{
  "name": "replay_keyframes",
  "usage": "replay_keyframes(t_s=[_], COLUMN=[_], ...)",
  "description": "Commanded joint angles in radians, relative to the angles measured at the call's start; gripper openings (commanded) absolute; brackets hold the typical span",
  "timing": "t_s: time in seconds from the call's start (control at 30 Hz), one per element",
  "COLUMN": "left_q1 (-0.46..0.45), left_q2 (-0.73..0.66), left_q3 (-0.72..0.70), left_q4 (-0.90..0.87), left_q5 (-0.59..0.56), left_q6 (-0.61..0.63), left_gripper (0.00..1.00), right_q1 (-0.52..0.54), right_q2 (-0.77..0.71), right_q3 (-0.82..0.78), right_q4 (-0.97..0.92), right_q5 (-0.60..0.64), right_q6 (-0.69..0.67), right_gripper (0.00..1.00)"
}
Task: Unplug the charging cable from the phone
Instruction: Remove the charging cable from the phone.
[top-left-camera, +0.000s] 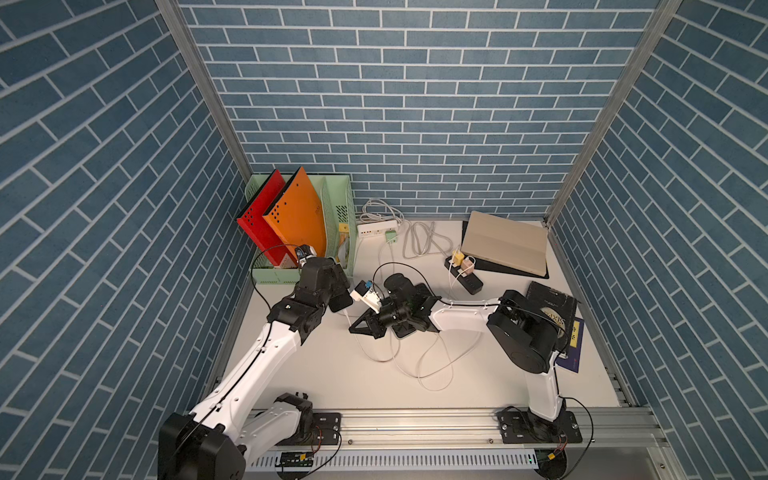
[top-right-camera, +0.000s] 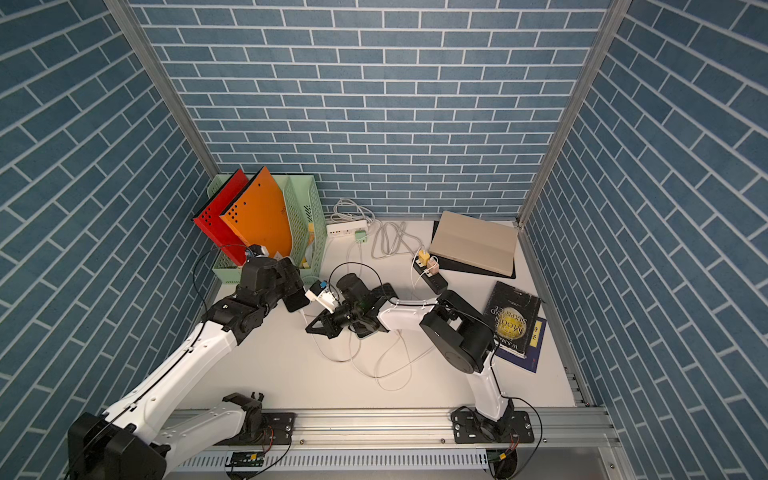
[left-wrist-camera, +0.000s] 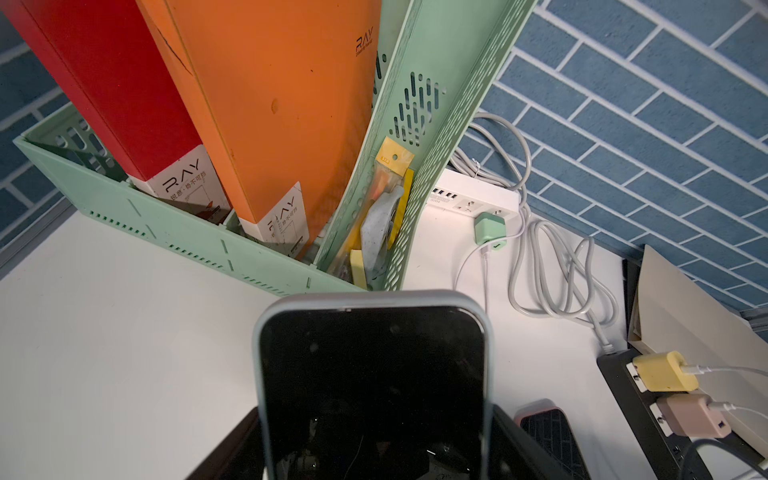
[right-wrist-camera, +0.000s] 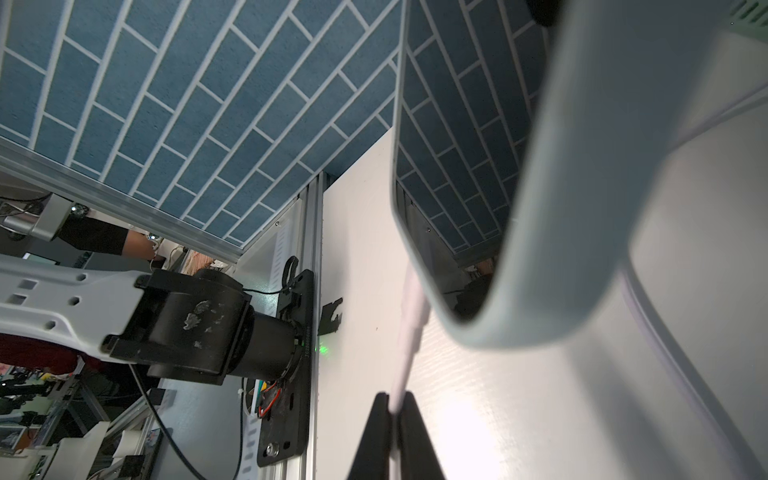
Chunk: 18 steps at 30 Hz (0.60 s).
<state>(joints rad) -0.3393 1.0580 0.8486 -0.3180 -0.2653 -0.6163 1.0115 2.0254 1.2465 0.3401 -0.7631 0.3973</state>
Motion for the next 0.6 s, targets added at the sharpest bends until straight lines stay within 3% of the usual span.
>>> replay_keyframes(t_s=[0.0, 0.57], left_q1=[-0.005, -0.004], left_q2=[-0.022, -0.007], left_q3=[0.02, 0.041], left_q4=[0.035, 0.021], left_q5=[-0.02, -0.049], left_q6=[0.0, 0.01], left_gripper=[0.0, 0.0], right_q1=[0.0, 0.004], right_q2=[0.008, -0.03], right_q3=[0.016, -0.04], right_q4=[-0.015, -0.031], right_q5=[0.005, -0.022], right_q6=[-0.002, -0.045], right_gripper=[0.02, 0.0])
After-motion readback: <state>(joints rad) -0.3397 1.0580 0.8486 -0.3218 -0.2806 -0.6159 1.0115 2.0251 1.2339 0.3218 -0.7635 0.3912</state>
